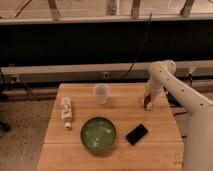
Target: Place the pepper on the white sponge
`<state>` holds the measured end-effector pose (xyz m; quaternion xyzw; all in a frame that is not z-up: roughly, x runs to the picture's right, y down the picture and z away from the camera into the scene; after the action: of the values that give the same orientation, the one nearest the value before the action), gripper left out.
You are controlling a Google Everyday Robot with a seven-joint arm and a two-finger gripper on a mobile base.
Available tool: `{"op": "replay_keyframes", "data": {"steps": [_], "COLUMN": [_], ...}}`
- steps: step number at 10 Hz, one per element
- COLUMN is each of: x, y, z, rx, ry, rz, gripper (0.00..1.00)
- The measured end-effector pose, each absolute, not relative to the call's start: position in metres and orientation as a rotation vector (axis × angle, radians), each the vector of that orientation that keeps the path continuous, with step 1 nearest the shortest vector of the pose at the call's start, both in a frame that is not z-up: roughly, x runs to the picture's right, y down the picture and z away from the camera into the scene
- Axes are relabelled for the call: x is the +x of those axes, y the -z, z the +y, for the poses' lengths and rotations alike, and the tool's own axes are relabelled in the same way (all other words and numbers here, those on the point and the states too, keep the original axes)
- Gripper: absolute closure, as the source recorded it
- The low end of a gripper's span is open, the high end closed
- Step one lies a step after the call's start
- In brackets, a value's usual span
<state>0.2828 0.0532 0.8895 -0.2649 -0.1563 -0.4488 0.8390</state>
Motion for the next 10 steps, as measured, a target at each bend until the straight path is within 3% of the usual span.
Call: {"op": "replay_keyframes", "data": {"steps": [4, 10], "x": [0.2857, 0.2858], "y": [-0.8876, -0.8827], "z": [0.0523, 0.0491], "rx": [-0.554, -0.548], "ry": [0.949, 0.959], "rz": [-0.327, -0.322], "gripper": [0.21, 0.20]}}
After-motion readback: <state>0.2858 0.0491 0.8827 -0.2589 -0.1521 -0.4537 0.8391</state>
